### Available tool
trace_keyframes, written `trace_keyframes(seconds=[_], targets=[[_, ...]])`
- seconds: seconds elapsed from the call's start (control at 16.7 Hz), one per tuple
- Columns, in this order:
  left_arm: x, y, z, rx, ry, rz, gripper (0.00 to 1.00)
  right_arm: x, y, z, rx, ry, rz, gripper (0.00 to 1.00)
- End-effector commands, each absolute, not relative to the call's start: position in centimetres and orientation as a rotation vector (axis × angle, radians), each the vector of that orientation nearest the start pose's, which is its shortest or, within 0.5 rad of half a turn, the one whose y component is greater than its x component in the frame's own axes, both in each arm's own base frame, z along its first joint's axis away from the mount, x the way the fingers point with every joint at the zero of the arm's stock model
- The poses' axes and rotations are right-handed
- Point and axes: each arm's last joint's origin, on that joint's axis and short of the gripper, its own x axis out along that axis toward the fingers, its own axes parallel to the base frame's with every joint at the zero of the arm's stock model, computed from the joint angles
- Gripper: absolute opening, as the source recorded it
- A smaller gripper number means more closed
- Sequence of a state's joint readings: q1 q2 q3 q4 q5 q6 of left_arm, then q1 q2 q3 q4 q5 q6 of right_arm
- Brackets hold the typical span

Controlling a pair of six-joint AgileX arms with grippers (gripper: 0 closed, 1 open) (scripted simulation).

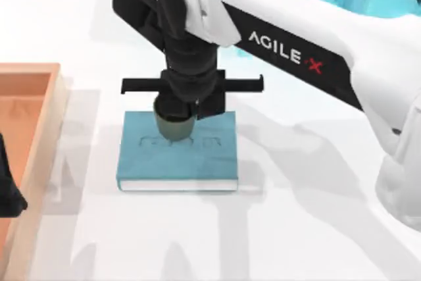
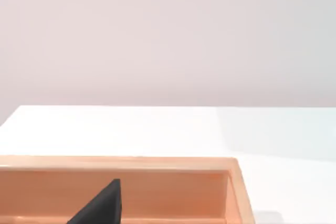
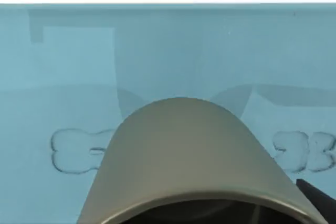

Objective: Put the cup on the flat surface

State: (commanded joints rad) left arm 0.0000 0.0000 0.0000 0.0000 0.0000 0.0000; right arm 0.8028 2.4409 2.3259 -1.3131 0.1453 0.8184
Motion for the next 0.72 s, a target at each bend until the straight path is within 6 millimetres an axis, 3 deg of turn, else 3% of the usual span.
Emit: trace_keyframes(seconds=[0.24, 0.54, 0.72], targets=[[10.6, -0.1, 16.0, 0.0, 0.0, 0.0, 1.0, 33.9, 35.4, 22.7, 0.014, 1.372, -0.002, 0.0], [10.6, -0.1, 16.0, 0.0, 0.0, 0.0, 1.0, 33.9, 35.3, 22.9, 0.015, 1.372, -0.001, 0.0], [10.6, -0.1, 16.0, 0.0, 0.0, 0.0, 1.0, 34.8, 33.2, 23.7, 0.013, 1.373, -0.003, 0.0]])
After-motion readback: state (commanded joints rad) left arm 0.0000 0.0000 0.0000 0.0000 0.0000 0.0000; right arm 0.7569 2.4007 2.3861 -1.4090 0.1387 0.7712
